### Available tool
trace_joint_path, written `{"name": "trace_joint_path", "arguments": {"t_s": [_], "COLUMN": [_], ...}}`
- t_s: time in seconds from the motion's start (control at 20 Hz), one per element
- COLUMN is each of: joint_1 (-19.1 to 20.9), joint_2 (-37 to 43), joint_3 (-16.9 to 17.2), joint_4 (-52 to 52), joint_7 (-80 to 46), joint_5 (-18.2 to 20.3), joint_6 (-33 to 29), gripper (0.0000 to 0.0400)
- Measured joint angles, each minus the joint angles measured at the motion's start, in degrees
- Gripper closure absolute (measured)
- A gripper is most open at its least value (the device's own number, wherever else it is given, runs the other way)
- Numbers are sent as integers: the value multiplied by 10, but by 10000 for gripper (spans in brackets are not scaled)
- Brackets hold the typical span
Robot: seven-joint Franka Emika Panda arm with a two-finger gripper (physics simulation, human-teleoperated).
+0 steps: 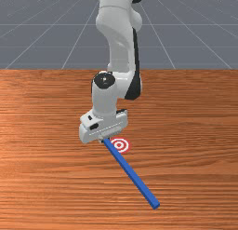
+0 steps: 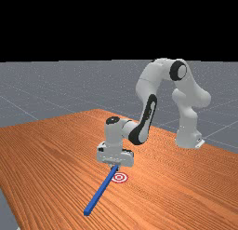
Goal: Pull the pivot to the target area
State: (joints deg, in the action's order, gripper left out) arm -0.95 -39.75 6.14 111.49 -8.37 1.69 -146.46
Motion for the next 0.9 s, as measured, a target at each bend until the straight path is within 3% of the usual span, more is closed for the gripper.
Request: {"name": "trace_joint_path", "arguments": {"t_s": [0.15, 0.35, 0.4, 0.45, 0.55, 0.7, 0.8, 0.85, 0.9], "joint_1": [-3, -29, -48, -42, -48, -22, -23, 0, 1], "joint_2": [17, 18, 18, 22, 26, 33, 39, 38, 39], "joint_3": [2, 27, 46, 39, 44, 18, 18, -4, -6], "joint_4": [38, 41, 41, 43, 44, 51, 59, 46, 46], "joint_7": [-13, -33, -55, -48, -54, -23, -23, 4, 6], "joint_5": [6, -22, -38, -33, -39, -15, -14, 7, 8], "joint_6": [-38, -40, -37, -36, -33, -45, -57, -27, -27], "gripper": [305, 305, 195, 118, 43, 10, 4, 2, 1]}}
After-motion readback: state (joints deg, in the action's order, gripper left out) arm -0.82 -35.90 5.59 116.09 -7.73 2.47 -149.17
